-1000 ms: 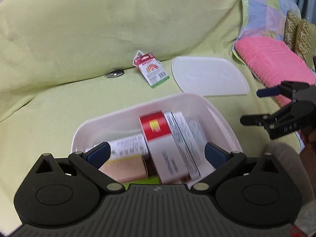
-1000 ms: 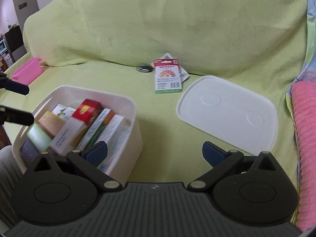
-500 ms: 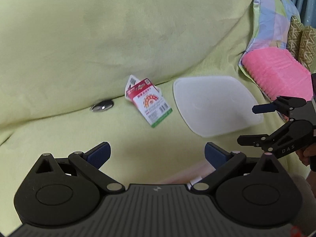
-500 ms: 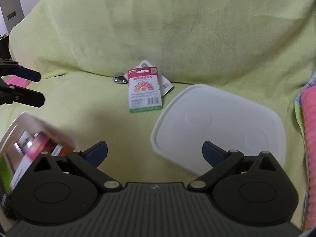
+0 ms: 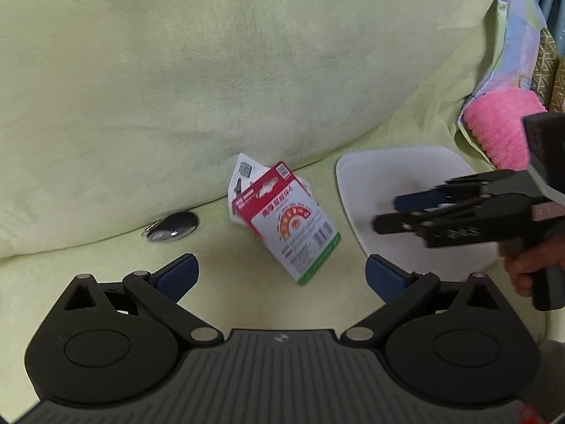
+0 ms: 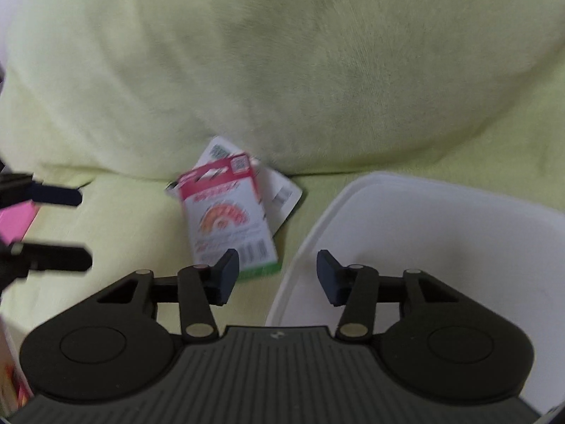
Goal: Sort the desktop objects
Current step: 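Move the left gripper toward the white card with the round metal part, then close the left gripper on the edge of the white card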
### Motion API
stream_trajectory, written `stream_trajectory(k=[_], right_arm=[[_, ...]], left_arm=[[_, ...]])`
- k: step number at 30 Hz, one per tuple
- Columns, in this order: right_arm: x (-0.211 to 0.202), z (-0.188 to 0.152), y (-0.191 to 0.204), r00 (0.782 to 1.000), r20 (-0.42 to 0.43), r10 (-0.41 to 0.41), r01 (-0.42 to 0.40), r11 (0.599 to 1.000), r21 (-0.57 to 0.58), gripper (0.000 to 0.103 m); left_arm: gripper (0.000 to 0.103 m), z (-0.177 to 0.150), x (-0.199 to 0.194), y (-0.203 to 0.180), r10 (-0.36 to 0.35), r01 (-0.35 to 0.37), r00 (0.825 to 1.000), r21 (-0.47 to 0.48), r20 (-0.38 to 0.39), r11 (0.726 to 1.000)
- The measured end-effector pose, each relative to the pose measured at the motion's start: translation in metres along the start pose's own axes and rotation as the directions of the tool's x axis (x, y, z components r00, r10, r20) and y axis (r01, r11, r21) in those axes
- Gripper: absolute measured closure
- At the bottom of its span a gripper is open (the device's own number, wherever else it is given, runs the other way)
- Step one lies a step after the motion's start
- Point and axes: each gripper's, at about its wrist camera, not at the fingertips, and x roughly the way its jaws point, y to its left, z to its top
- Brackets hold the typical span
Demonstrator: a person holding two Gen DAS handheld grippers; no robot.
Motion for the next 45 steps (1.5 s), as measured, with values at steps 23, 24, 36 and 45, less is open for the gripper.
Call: stream_trajectory(k=[23, 24, 36, 45], right_arm=[[0.057, -0.009, 0.059, 0.927, -0.131, 0.353, -0.374, 0.902, -0.217, 0.06], [0.054, -0.011, 0.059, 0.936, -0.123, 0.331, -0.351, 0.908, -0.23, 0.06], [0.054, -0.03, 0.058, 0.999, 0.018, -0.049, 0.051, 0.857, -0.514, 0.061], [0.07, -0.047, 0.078, 0.982, 0.085, -0.166, 0.178, 0.701, -0.691, 0.061]], left_arm=[[0.002, -0.004, 0.018, 0.052, 0.066, -0.066, 0.998, -0.048, -0.002, 0.997], [0.002, -0.004, 0.021, 0.051, 0.07, -0.071, 0.997, -0.035, -0.007, 0.997], [0.004, -0.022, 0.085, -0.023, 0.259, -0.321, 0.947, 0.634, 0.192, 0.704], [0.01, -0.059, 0.127, -0.049, 0.264, -0.392, 0.905, 0.897, 0.335, 0.205]])
